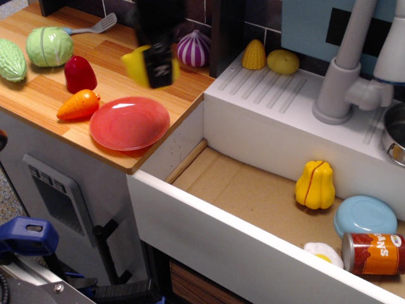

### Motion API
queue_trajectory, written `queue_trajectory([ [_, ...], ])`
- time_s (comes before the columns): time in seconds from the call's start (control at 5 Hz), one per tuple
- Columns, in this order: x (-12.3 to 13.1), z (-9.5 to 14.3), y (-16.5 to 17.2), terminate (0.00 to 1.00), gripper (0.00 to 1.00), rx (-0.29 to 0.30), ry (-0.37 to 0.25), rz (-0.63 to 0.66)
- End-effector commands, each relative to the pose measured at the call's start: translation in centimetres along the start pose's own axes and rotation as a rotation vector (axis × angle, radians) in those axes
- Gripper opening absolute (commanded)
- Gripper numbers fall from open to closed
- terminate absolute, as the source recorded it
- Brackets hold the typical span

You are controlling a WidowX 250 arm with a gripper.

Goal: Put lemon on plate

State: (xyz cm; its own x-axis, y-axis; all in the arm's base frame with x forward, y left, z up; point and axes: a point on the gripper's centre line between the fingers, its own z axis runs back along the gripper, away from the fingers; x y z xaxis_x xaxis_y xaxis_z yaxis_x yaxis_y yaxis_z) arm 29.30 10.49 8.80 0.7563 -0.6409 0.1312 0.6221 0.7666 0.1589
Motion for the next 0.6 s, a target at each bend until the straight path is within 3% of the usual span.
queue_trajectory([
  [0.0,-2.6,-1.7,0.7,0.00,0.00,0.056,-0.080,-0.008],
  [0.2,-2.9,-3.9,0.8,0.00,0.00,0.043,-0.134,-0.030],
  [0.4,-1.9,-5.4,1.0,1.00,1.00,0.047,-0.188,-0.052],
])
